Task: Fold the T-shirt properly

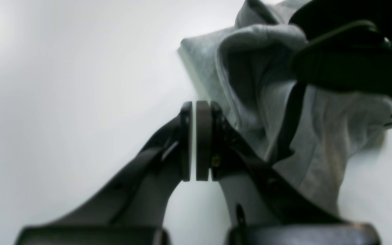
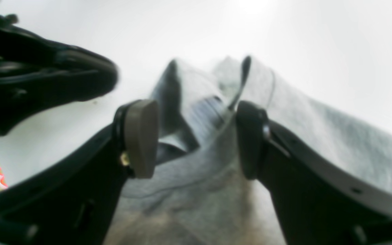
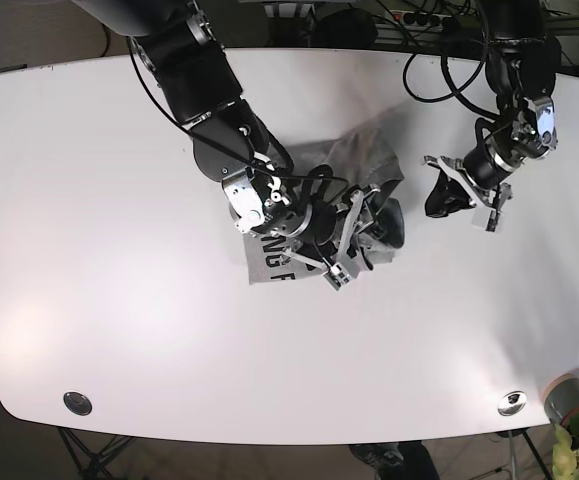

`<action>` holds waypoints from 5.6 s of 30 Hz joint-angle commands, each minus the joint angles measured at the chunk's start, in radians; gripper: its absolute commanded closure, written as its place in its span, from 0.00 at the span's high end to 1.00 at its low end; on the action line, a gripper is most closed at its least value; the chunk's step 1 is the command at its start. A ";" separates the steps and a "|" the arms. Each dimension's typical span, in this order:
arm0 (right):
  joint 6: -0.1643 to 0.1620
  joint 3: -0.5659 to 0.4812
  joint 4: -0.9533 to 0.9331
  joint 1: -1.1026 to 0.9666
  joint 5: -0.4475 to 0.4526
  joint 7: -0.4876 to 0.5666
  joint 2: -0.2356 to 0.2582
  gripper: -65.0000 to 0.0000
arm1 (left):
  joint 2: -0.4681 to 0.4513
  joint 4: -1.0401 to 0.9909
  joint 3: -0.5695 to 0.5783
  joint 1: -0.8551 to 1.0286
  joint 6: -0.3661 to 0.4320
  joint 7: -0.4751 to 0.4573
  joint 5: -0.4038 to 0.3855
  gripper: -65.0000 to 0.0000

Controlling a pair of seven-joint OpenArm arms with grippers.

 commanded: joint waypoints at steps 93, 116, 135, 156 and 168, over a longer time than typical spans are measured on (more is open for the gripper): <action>-0.159 -0.341 -0.125 0.119 -0.176 0.084 -0.018 0.51 | -0.042 0.011 -0.028 0.044 -0.128 -0.022 -0.011 0.00; -0.169 -0.283 -0.036 0.090 -0.306 0.083 -0.018 0.50 | -0.042 0.011 0.009 0.043 -0.128 -0.022 -0.011 0.00; -0.172 -0.283 -0.159 0.105 -0.314 0.176 -0.025 0.50 | -0.039 0.011 0.009 0.047 -0.128 -0.022 -0.011 0.00; -0.172 -0.226 -0.085 0.113 -0.308 0.198 -0.040 0.10 | -0.042 0.011 0.035 0.050 -0.128 -0.022 -0.011 0.00; -0.172 -0.226 -0.097 0.171 -0.306 0.178 -0.054 0.11 | -0.042 0.011 0.057 0.052 -0.128 -0.022 -0.011 0.00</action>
